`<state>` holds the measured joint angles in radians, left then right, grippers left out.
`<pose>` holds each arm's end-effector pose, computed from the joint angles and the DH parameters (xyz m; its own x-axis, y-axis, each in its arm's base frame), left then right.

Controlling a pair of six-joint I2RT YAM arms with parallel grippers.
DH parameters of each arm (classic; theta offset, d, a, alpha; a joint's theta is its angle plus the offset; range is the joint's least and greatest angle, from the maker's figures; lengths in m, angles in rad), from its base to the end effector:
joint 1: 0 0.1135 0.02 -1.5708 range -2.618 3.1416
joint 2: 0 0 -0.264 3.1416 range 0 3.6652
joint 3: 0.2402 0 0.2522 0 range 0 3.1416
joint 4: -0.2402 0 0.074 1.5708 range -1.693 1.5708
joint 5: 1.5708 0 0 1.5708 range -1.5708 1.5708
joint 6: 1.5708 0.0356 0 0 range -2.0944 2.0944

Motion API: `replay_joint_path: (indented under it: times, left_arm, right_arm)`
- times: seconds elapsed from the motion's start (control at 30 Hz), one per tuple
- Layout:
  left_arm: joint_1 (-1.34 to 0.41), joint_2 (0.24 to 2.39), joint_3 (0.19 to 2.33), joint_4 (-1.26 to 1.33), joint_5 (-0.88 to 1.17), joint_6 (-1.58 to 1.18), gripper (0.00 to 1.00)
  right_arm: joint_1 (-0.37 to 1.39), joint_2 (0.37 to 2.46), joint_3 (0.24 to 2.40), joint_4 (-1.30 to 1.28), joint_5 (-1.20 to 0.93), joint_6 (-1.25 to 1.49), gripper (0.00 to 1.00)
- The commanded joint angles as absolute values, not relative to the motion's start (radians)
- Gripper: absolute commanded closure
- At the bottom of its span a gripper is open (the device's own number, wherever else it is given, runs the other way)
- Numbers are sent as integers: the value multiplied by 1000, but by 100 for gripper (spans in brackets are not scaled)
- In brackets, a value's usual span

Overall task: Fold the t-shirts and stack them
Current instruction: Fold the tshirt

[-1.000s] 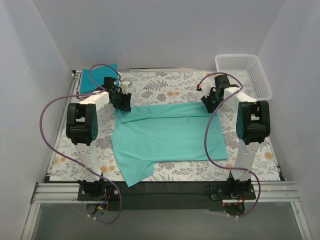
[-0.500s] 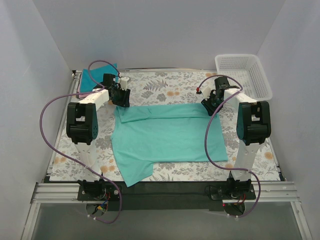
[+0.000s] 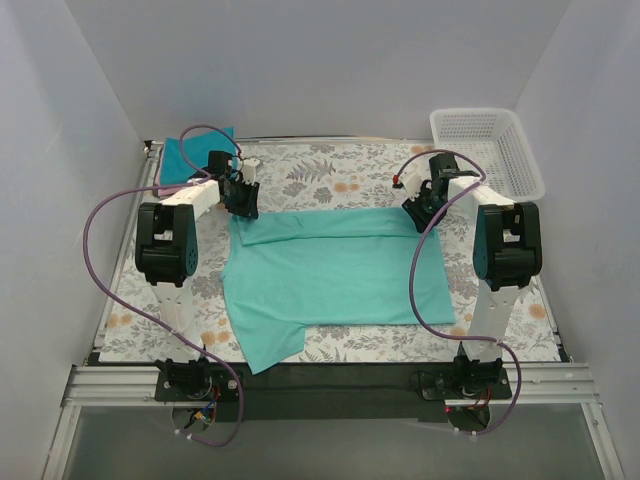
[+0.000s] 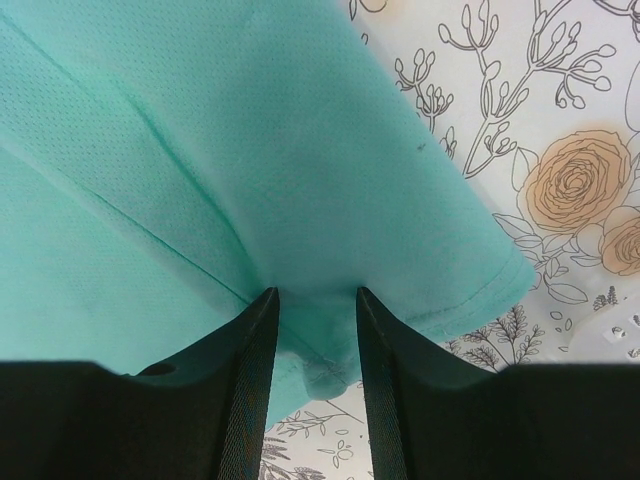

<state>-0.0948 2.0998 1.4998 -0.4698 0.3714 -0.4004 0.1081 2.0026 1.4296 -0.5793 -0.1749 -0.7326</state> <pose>0.4376 -0.0546 0.1586 -0.9061 -0.2787 -0.3182 -0.0993 0.8714 -0.4804 0.4101 0.0507 0.1712 -0.5572 -0.7229 -0.4085 -0.7388 0.6562 -0.1536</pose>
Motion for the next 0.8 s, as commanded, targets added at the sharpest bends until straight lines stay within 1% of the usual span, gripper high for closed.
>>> replay_joint_path:
  times: [0.0, 0.17, 0.33, 0.5, 0.63, 0.77]
  left_arm:
    - [-98, 2062, 1502, -472, 414, -393, 78]
    - [-98, 2016, 1505, -477, 437, -383, 85]
    - [-98, 1973, 1496, -503, 455, -365, 100]
    - [-98, 1872, 1448, -564, 534, -298, 100]
    - [-98, 1780, 1356, -662, 612, -223, 100]
    - [-98, 1698, 1274, -706, 656, -166, 100]
  right_arm:
    - [112, 1977, 1467, -606, -186, -723, 62]
    - [115, 1980, 1473, -609, -183, -723, 62]
    - [118, 1967, 1462, -611, -183, -726, 62]
    - [117, 1944, 1444, -615, -178, -735, 62]
    - [117, 1924, 1425, -615, -170, -745, 62]
    - [118, 1908, 1408, -618, -164, -756, 63]
